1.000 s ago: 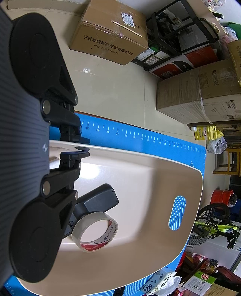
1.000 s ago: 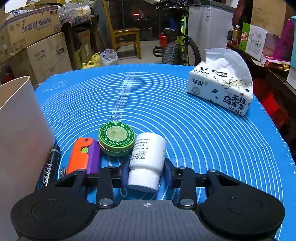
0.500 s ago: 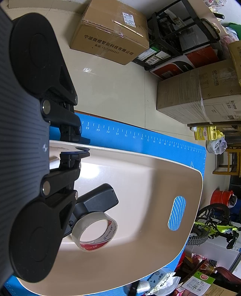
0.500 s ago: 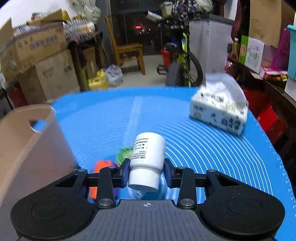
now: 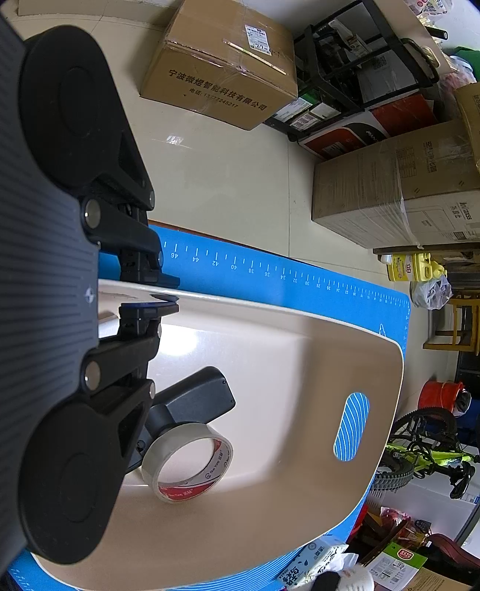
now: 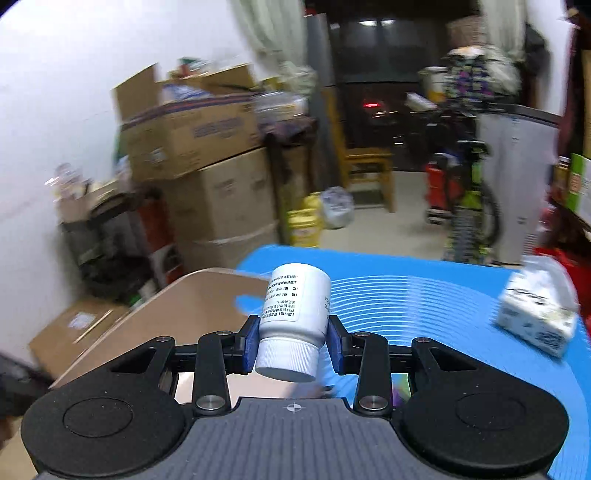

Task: Organize rigid objects
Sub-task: 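Carry the pill bottle into the bin and release it with the right gripper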

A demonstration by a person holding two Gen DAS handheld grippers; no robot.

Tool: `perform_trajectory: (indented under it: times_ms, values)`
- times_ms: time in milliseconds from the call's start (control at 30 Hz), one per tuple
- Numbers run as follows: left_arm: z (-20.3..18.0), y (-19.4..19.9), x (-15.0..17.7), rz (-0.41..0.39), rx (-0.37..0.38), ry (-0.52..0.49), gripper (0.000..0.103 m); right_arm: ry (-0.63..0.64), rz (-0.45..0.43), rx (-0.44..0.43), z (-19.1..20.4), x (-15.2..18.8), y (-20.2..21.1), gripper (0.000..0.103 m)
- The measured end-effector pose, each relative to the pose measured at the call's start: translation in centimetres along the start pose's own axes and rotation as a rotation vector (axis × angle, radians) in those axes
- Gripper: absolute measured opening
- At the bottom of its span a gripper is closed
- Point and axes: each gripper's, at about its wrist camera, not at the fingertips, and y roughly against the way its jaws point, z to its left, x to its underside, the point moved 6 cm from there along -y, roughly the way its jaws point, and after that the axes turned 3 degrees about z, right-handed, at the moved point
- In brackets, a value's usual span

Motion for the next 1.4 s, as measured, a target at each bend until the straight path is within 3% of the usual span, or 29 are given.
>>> perform_trajectory:
  times_ms: [167,433,633,833,933,1100,1400]
  values:
    - [0.0,0.0,0.0,0.000,0.000,0.000,0.009,0.111,0.077,-0.086,5.0,1.3,-1.1,0.045]
    - [0.0,0.0,0.0,-0.001,0.001,0.000,0.009,0.222,0.223,-0.133,10.1,3.8,-2.8,0.045]
    - [0.2,0.2,-0.1,-0.002,0.004,0.001,0.008,0.261,0.358,-0.138,11.1,6.1,-4.3,0.045]
    - [0.2,0.2,-0.1,-0.002,0.003,0.001,0.008,0.273,0.431,-0.143,11.0,7.6,-4.7,0.045]
    - [0.2,0.2,-0.1,-0.002,0.004,0.001,0.008,0.256,0.429,-0.146,10.5,7.8,-4.5,0.051]
    - [0.2,0.2,-0.1,-0.002,0.004,0.001,0.008,0.232,0.385,-0.161,9.7,6.8,-3.7,0.052]
    - [0.1,0.2,-0.1,-0.002,0.005,0.002,0.008,0.122,0.198,-0.103,5.3,2.5,-0.5,0.052]
